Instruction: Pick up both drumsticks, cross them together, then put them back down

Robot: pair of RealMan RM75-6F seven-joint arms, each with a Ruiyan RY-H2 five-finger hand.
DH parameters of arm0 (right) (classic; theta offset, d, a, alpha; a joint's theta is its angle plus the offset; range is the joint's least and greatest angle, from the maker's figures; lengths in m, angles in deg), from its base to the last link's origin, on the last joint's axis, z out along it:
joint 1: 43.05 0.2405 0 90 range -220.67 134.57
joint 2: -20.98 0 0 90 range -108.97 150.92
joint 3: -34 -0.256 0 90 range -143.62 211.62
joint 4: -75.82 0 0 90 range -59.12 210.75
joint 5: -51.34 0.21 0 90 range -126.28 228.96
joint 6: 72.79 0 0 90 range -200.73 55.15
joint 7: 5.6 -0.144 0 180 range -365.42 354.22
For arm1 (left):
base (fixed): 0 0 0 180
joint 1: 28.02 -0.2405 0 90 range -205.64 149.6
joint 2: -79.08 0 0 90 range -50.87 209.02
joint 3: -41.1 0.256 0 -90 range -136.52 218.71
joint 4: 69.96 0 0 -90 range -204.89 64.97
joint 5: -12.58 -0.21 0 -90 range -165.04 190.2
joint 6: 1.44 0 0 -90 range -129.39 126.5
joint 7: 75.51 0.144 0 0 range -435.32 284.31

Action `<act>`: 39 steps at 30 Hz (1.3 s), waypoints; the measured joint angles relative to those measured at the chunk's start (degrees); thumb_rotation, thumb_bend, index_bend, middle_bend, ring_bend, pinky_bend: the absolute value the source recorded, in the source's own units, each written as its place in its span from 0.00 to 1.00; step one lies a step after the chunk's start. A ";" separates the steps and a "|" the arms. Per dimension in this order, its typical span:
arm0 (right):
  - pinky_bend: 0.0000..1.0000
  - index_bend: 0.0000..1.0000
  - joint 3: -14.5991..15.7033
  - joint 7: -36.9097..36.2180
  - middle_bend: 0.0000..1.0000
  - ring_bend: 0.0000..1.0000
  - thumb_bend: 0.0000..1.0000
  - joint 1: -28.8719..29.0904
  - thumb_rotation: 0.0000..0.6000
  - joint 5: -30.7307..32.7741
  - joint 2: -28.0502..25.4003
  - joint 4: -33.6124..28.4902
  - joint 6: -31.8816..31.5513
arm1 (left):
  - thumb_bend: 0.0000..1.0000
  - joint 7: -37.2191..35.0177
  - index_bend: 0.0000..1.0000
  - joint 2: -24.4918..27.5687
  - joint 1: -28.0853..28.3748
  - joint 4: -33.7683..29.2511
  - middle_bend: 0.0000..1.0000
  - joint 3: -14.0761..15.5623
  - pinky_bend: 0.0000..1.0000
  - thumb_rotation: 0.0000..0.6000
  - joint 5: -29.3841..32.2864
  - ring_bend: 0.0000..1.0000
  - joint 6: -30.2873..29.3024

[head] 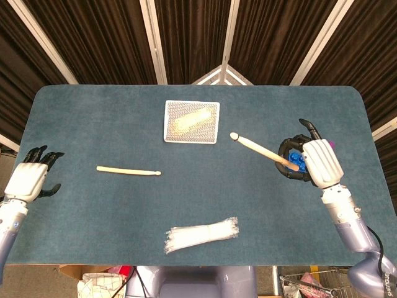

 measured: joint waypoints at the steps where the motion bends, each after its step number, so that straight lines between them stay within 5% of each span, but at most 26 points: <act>1: 0.09 0.67 -0.20 0.08 0.63 0.48 0.46 0.11 1.00 0.22 -0.20 -0.21 0.14 | 0.40 -0.47 0.19 -0.85 0.70 1.06 0.21 -0.15 0.02 1.00 0.09 0.00 0.47; 11: 0.09 0.67 -0.95 0.74 0.63 0.48 0.46 -0.31 1.00 0.84 -1.76 -1.82 -0.72 | 0.41 -2.82 0.24 -5.46 5.21 5.34 0.24 -1.05 0.02 1.00 2.78 0.00 6.51; 23: 0.09 0.68 -1.38 1.00 0.63 0.48 0.46 -1.37 1.00 1.66 -3.89 -3.74 -1.63 | 0.42 5.66 0.30 -14.04 10.64 13.64 0.28 -1.54 0.02 1.00 10.86 0.00 11.68; 39: 0.09 0.68 -1.37 -0.04 0.63 0.48 0.46 -2.25 1.00 1.99 -5.17 -2.60 -1.91 | 0.47 2.89 0.40 -24.20 15.05 20.68 0.38 -1.20 0.02 1.00 7.52 0.00 11.26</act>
